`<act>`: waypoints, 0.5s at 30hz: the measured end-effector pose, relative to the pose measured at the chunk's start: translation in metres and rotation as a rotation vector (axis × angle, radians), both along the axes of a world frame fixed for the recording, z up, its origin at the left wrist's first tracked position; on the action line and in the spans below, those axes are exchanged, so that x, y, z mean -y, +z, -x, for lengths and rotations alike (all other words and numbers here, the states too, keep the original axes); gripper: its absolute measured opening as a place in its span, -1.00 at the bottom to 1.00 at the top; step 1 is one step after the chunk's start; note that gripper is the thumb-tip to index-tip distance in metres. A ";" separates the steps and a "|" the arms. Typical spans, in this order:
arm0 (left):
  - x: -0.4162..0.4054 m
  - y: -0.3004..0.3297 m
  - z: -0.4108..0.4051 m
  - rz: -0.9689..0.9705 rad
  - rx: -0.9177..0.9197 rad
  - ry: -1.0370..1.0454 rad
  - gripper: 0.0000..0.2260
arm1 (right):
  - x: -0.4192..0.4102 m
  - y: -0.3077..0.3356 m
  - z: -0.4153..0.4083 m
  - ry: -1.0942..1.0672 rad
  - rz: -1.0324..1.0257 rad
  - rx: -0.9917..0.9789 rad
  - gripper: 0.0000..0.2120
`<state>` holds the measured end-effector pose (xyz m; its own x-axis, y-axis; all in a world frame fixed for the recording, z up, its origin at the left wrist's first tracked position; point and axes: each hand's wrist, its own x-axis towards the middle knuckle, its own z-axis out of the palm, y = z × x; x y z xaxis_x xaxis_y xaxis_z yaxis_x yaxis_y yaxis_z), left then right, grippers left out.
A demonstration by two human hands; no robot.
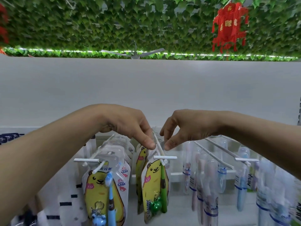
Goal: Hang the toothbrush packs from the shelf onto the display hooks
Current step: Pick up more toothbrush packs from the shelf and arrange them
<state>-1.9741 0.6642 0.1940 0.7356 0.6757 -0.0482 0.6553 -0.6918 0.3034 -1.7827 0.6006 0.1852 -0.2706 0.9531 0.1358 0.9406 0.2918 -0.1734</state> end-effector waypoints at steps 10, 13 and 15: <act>0.001 -0.009 -0.007 -0.083 -0.031 0.016 -0.85 | -0.004 -0.006 0.002 -0.012 -0.139 0.052 -0.78; -0.003 -0.010 -0.007 -0.078 -0.027 0.028 -0.89 | -0.011 -0.007 0.001 -0.017 -0.156 0.052 -0.81; -0.005 -0.012 -0.007 -0.078 -0.023 0.032 -0.87 | -0.014 -0.009 0.000 -0.012 -0.152 0.052 -0.82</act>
